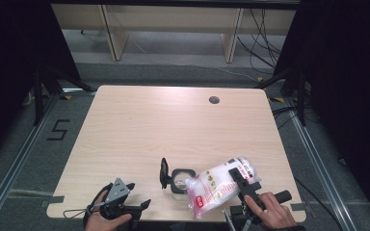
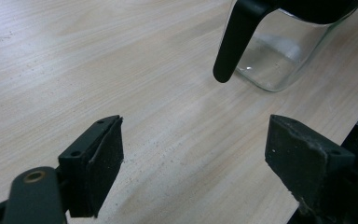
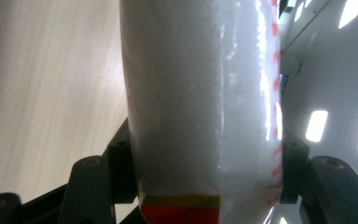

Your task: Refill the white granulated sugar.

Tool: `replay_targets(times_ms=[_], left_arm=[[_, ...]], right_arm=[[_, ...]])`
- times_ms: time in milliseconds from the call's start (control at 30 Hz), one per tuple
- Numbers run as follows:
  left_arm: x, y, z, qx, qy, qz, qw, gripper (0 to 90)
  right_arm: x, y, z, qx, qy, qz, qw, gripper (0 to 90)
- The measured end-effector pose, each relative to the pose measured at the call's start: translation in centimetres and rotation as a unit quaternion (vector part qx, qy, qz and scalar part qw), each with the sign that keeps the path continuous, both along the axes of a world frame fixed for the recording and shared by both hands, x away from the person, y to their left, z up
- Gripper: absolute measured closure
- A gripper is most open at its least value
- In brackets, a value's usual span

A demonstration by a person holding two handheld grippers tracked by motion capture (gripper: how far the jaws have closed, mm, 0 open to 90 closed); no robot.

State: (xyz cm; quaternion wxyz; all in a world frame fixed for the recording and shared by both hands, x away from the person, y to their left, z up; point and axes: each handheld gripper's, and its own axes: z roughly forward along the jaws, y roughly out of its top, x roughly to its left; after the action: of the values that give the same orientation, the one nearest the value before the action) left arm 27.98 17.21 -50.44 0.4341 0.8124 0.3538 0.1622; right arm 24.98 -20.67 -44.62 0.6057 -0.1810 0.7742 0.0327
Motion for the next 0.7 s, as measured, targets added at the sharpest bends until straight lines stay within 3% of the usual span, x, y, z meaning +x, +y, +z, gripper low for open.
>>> replay_targets(times_ms=[33, 67, 100, 133, 233, 267, 300, 333, 400, 433, 467, 500, 600, 633, 667, 700], left_arm=[[-0.23, -0.31, -0.15, -0.022, 0.011, 0.009, 0.9997, 18.6], [-0.29, -0.25, -0.11, -0.015, 0.019, 0.009, 0.9997, 18.6], [-0.27, -0.21, -0.12, -0.01, 0.019, 0.007, 0.9997, 18.7], [-0.22, -0.28, -0.16, -0.015, 0.015, 0.011, 0.9997, 18.7], [-0.13, -0.21, -0.15, -0.013, 0.01, 0.006, 0.9999, 18.7], [-0.11, -0.2, -0.15, -0.013, 0.01, 0.006, 0.9999, 18.7], [-0.11, -0.2, -0.14, -0.013, 0.01, 0.007, 0.9998, 18.7], [-0.1, -0.2, -0.12, -0.012, 0.01, 0.006, 0.9999, 18.7], [-0.11, -0.22, -0.12, -0.012, 0.01, 0.006, 0.9999, 18.7], [-0.12, -0.23, -0.12, -0.012, 0.01, 0.005, 0.9999, 18.7], [-0.14, -0.24, -0.12, -0.015, 0.009, 0.007, 0.9998, 18.7], [-0.17, -0.31, -0.14, -0.022, 0.009, 0.01, 0.9997, 18.6], [-0.16, -0.29, -0.15, -0.022, 0.009, 0.009, 0.9997, 18.7], [-0.11, -0.2, -0.12, -0.015, 0.009, 0.006, 0.9998, 18.7], [-0.11, -0.2, -0.12, -0.015, 0.009, 0.006, 0.9998, 18.7], [-0.18, -0.32, -0.13, -0.022, 0.01, 0.009, 0.9997, 18.7]], right_arm=[[-0.13, 0.11, 0.3, -0.012, 0.0, -0.01, 0.9999, 42.0], [-0.15, 0.15, 0.46, -0.015, 0.002, -0.01, 0.9998, 42.0], [-0.16, 0.02, 0.26, 0.0, 0.008, -0.014, 0.9999, 42.0], [-0.04, 0.16, 0.42, -0.018, 0.004, -0.011, 0.9998, 42.1], [-0.25, 0.11, 0.52, -0.023, 0.002, -0.017, 0.9996, 42.1], [-0.2, 0.06, 0.48, -0.016, 0.018, -0.02, 0.9995, 42.1], [-0.23, -0.11, 0.16, 0.013, 0.009, -0.018, 0.9997, 42.1], [-0.11, 0.03, 0.52, -0.005, 0.003, -0.006, 1.0, 42.1], [-0.07, 0.08, 0.55, -0.01, 0.001, -0.001, 1.0, 42.2], [-0.31, -0.04, 0.22, 0.004, 0.013, -0.022, 0.9997, 42.1], [-0.29, 0.13, 0.47, -0.017, 0.014, -0.015, 0.9996, 42.2], [-0.22, 0.13, 0.54, -0.018, 0.002, -0.002, 0.9998, 42.2], [-0.59, 0.1, 0.49, -0.004, 0.012, -0.018, 0.9998, 42.2], [-0.47, 0.22, 0.35, 0.0, 0.013, -0.008, 0.9999, 42.3], [-0.47, 0.22, 0.35, 0.0, 0.013, -0.008, 0.9999, 42.3], [-0.5, 0.37, 0.3, -0.015, 0.01, -0.014, 0.9997, 42.4]])
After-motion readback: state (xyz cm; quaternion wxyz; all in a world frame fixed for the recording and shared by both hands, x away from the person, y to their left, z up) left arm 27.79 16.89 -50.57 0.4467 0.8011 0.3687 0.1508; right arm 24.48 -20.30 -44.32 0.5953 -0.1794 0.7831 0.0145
